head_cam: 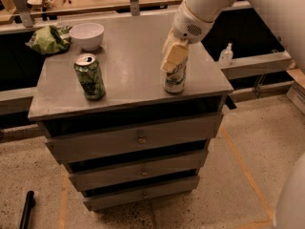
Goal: Move 7up can near green can
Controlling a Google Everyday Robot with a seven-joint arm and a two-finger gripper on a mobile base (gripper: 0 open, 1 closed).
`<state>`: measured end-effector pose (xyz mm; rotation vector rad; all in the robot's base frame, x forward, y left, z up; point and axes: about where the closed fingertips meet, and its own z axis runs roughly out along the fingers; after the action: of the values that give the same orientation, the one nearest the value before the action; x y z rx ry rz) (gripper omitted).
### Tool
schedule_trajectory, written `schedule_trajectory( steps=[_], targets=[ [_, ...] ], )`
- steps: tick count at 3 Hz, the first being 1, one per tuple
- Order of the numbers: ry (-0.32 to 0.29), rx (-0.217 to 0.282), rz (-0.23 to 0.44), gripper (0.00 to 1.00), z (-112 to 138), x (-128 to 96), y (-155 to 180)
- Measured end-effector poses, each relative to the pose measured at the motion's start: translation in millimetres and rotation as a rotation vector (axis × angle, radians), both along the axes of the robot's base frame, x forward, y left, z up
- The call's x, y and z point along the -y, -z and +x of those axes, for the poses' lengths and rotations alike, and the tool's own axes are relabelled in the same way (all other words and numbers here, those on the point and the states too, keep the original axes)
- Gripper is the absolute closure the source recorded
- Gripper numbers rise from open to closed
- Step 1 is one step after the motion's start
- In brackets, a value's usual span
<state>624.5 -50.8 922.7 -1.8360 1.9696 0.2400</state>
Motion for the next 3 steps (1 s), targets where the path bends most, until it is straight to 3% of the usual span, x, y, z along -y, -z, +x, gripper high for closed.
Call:
schedule_trajectory(
  steps=[1, 2, 3],
  targets=[
    [-0.074, 0.002, 0.021, 1.00, 10, -40, -13],
    [-0.160, 0.030, 0.063, 1.00, 29, -107, -31],
    [-0.212, 0.031, 0.094, 1.00, 24, -148, -23]
  ],
)
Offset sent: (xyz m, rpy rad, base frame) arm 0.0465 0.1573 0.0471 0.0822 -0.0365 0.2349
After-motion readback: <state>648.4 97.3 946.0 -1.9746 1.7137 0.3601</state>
